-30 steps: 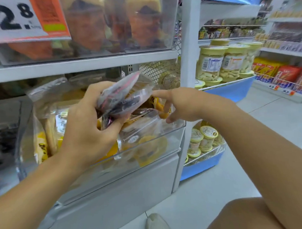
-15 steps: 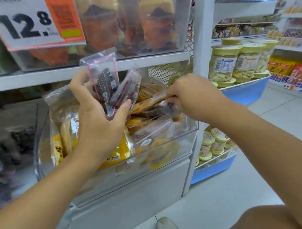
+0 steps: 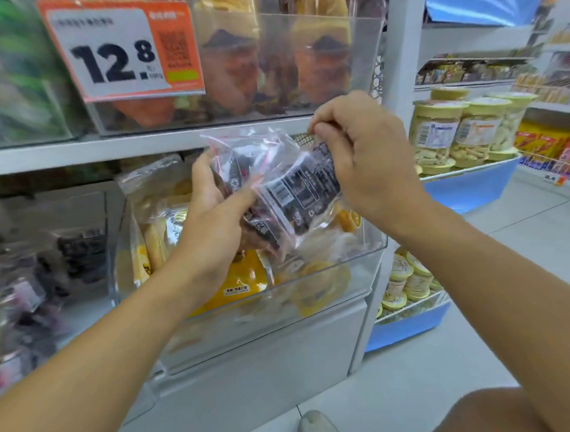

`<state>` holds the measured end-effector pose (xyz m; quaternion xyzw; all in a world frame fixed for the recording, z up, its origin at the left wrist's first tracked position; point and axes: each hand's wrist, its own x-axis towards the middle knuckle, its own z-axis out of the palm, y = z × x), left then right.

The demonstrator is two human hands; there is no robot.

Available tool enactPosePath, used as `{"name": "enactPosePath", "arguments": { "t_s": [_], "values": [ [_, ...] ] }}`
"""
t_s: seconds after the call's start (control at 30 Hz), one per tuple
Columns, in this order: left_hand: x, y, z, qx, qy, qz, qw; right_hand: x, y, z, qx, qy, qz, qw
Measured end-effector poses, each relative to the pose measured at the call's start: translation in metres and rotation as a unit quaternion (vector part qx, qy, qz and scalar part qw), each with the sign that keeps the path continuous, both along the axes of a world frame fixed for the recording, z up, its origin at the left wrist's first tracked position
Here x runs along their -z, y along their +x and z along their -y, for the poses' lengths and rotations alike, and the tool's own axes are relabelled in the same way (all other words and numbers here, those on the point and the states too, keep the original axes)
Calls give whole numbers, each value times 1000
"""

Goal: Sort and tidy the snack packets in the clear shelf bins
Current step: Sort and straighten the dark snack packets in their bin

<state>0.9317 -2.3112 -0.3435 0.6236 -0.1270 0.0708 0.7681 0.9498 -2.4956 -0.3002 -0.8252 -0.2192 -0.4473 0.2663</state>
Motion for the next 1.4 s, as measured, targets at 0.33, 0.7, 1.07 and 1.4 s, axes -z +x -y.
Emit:
{"name": "enactPosePath", "arguments": {
  "t_s": [0.33,0.7,1.07,1.4],
  "values": [
    [5,0,-21,68,123,39,989,2,-2,-14,-94,80,-105,987],
    [11,-4,-25,-68,268,181,944,21,-15,73,59,-269,-484,831],
    [17,2,-20,-82,274,197,938,9,-16,77,74,-245,-319,913],
    [13,3,-18,-70,240,197,948,-20,-46,72,19,80,-83,993]
  ]
}}
